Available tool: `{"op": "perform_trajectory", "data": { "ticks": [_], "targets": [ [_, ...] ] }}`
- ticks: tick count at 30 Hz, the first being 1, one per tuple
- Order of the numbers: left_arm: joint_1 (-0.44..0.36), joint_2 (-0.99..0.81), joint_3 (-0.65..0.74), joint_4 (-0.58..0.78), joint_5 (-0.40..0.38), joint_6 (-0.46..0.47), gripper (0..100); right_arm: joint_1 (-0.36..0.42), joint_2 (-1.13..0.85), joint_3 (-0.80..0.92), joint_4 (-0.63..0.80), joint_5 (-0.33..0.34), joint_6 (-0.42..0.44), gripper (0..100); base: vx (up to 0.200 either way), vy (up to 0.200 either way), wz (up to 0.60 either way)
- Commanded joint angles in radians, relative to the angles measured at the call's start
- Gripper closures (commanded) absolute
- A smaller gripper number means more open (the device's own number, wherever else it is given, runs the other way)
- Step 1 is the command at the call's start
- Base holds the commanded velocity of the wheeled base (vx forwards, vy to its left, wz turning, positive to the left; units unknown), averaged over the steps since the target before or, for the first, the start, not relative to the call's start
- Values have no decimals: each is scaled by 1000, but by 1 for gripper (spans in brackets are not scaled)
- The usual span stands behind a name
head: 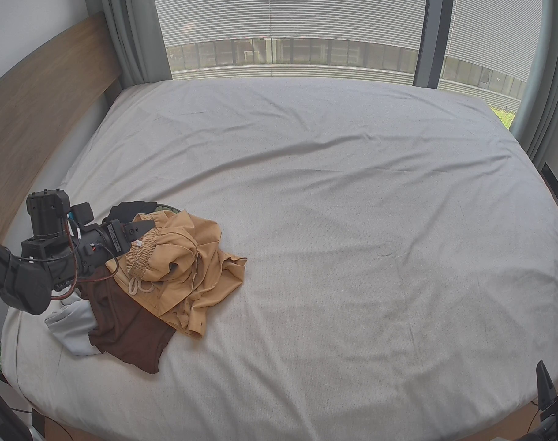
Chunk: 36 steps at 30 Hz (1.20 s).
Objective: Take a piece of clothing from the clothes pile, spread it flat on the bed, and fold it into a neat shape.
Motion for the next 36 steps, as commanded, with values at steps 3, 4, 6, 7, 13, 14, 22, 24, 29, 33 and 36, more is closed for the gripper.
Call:
{"op": "perform_trajectory", "data": {
  "ticks": [3, 4, 6, 7, 13, 14, 22, 24, 29, 33, 36],
  "targets": [
    [0, 98, -65, 0, -4, -4, 0, 0, -13, 18, 0, 0, 0, 0, 0, 0, 0],
    [0, 114, -85, 2, -6, -4, 0, 0, -13, 18, 0, 0, 0, 0, 0, 0, 0],
    [0, 126, -95, 2, -7, -4, 0, 0, -13, 18, 0, 0, 0, 0, 0, 0, 0],
    [0, 147, -115, 2, -9, -6, 0, 0, -12, 18, 0, 1, 0, 0, 0, 0, 0],
    [0, 201, -144, 2, -24, -17, 0, 0, -13, 18, 0, 0, 0, 0, 0, 0, 0],
    [0, 212, -151, 2, -24, -18, 0, 0, -13, 18, 0, 0, 0, 0, 0, 0, 0],
    [-12, 258, -183, -3, -42, -26, 0, 0, -13, 18, 0, 0, 0, 0, 0, 0, 0],
    [-18, 264, -192, -1, -42, -26, 0, 0, -13, 18, 0, 0, 0, 0, 0, 0, 0],
    [-34, 281, -198, -3, -42, -26, 0, 0, -13, 18, 0, 0, 0, 0, 0, 0, 0],
    [-38, 296, -204, -4, -42, -27, 0, 0, -13, 18, 0, 0, 0, 0, 0, 0, 0],
    [-41, 305, -210, -10, -42, -27, 0, 0, -13, 18, 0, 0, 0, 0, 0, 0, 0]
  ]
}}
